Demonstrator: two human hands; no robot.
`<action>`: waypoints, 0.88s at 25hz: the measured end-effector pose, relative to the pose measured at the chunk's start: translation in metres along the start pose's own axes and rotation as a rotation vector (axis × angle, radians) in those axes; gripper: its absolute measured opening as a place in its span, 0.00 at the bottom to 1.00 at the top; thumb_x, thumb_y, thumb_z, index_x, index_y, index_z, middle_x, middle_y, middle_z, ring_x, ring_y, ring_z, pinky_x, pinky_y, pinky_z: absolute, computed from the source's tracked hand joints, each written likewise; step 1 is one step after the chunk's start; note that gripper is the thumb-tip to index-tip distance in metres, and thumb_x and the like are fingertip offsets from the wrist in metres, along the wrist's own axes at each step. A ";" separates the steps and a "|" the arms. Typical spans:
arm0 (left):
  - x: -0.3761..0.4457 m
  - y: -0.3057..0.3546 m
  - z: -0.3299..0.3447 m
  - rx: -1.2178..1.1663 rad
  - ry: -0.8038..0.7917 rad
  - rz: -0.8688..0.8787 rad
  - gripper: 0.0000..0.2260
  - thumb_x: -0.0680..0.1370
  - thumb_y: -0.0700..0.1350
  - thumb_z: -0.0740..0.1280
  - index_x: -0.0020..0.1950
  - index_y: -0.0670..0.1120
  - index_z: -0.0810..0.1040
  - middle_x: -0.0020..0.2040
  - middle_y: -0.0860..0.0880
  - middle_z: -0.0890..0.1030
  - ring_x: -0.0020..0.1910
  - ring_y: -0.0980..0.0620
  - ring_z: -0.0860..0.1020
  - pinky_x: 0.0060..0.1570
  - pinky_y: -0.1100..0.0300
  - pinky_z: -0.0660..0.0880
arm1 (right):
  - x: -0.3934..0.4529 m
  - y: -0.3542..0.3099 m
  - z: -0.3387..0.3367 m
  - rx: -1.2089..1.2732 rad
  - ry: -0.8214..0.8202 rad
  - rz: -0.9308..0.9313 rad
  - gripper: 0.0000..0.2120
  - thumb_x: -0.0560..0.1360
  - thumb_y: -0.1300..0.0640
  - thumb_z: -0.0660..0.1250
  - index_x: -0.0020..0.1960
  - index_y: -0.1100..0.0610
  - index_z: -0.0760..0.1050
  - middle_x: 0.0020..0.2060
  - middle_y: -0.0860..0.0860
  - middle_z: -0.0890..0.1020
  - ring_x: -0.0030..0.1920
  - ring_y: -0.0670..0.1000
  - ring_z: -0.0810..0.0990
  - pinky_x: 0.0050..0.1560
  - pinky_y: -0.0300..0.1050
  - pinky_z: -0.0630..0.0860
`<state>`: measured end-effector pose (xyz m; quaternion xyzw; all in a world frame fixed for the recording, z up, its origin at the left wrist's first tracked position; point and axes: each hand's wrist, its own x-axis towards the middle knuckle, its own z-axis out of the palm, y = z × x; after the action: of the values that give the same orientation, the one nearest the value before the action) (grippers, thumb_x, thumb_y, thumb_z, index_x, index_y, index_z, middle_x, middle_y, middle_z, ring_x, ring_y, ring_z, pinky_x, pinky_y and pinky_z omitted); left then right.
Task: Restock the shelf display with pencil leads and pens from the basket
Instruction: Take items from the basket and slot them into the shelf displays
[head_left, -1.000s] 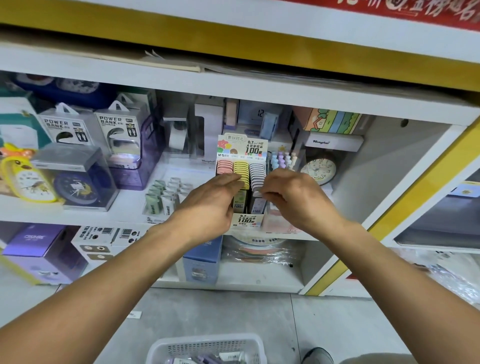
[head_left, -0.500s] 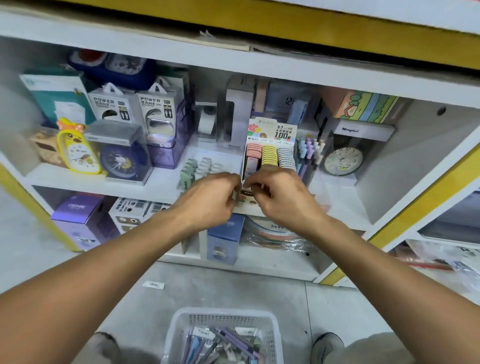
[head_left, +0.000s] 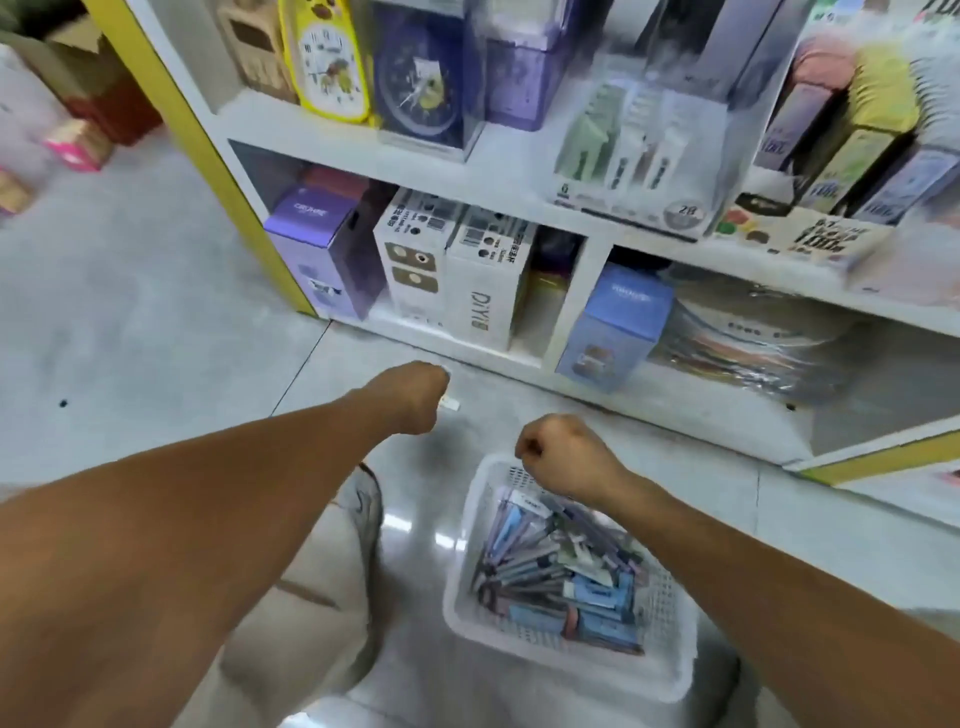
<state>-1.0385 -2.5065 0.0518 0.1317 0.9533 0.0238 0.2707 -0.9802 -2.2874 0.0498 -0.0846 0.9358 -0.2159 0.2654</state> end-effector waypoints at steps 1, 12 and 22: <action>0.008 -0.002 0.014 -0.005 -0.002 0.010 0.15 0.75 0.37 0.64 0.62 0.42 0.74 0.60 0.42 0.76 0.58 0.43 0.76 0.48 0.57 0.70 | 0.001 0.011 0.017 0.003 -0.020 0.033 0.10 0.77 0.61 0.63 0.53 0.57 0.82 0.54 0.55 0.83 0.54 0.56 0.81 0.57 0.49 0.78; 0.110 -0.011 0.109 0.067 -0.011 0.039 0.26 0.72 0.29 0.64 0.70 0.40 0.67 0.69 0.42 0.66 0.67 0.42 0.67 0.56 0.49 0.74 | 0.011 0.079 0.140 0.139 0.116 0.275 0.10 0.77 0.60 0.65 0.51 0.52 0.84 0.46 0.51 0.86 0.42 0.51 0.80 0.45 0.38 0.72; 0.100 0.017 0.107 -0.222 0.044 -0.190 0.17 0.76 0.31 0.61 0.65 0.33 0.64 0.63 0.34 0.69 0.59 0.36 0.73 0.51 0.50 0.72 | -0.014 0.097 0.142 0.339 0.322 0.281 0.11 0.74 0.68 0.64 0.45 0.57 0.83 0.40 0.54 0.85 0.34 0.50 0.78 0.38 0.44 0.78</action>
<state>-1.0608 -2.4665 -0.0884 0.0093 0.9587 0.1063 0.2636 -0.8971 -2.2485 -0.0960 0.1270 0.9189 -0.3415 0.1511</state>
